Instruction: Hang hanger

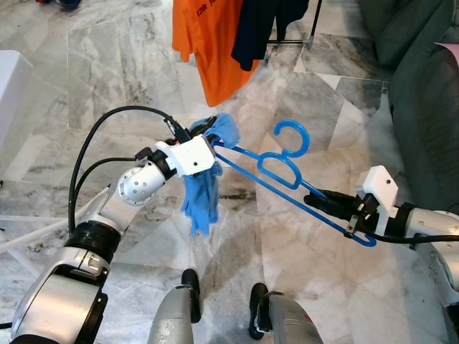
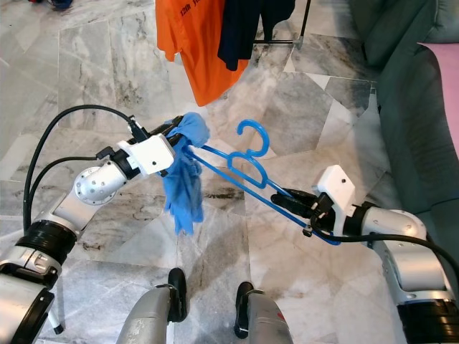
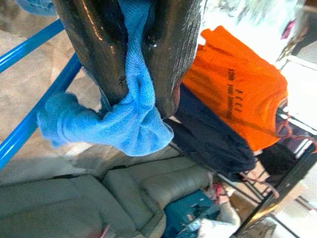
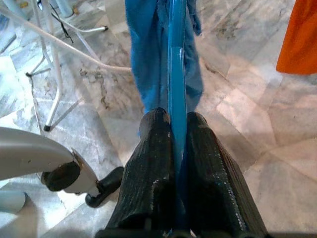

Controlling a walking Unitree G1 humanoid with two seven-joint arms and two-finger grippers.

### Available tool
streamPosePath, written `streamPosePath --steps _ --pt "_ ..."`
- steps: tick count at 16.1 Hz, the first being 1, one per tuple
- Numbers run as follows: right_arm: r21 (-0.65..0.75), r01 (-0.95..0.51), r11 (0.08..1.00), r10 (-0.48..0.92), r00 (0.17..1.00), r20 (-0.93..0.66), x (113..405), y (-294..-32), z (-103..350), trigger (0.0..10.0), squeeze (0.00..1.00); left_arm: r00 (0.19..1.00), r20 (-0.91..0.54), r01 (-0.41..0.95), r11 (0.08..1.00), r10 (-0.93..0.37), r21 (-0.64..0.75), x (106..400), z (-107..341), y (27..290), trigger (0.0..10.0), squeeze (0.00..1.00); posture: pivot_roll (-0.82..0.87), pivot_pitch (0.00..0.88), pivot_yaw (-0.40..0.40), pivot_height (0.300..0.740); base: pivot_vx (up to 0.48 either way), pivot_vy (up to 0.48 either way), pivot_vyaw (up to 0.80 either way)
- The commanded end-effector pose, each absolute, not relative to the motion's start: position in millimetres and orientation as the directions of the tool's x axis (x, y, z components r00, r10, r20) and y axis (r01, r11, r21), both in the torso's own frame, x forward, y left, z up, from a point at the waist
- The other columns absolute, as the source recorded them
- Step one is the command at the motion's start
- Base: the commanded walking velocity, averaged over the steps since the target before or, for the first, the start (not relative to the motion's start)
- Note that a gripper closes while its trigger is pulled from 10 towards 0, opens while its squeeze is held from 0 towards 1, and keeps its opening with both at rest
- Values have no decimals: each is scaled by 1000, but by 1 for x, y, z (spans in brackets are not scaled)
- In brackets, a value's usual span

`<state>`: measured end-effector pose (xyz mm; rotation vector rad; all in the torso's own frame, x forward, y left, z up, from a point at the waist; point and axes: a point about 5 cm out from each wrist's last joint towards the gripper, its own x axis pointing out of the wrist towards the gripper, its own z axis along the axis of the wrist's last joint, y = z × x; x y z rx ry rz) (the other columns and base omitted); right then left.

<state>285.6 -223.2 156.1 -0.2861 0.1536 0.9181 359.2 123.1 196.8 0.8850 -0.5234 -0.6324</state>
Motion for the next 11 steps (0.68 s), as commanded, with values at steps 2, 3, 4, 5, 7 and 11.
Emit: streamPosePath --steps 2,3,4,5,7,11 --pt "-128 -812 569 762 579 -290 280 -220 139 10000 0 640 167 316 455 -750 833 353 203 118 10000 0 30 375 21 740 0 0 0" --pt "-105 -812 575 759 577 -302 279 -217 131 10000 0 611 168 336 446 -773 830 350 205 114 10000 0 36 375 22 740 0 0 0" --pt "-98 -810 578 757 577 -306 279 -217 128 10000 0 599 166 348 441 -784 828 349 206 113 10000 0 36 374 22 740 0 0 0" --pt "-91 -801 592 744 586 -321 280 -218 121 10000 0 577 164 359 429 -800 829 345 207 111 10000 0 43 375 22 740 0 0 0" --pt "-97 -788 608 726 601 -334 282 -219 115 10000 0 562 157 370 417 -812 830 342 209 113 10000 0 46 376 22 740 0 0 0" --pt "-109 -742 661 677 653 -339 287 -228 109 10000 0 547 139 408 408 -825 817 335 210 122 10000 0 48 378 21 740 0 0 0"
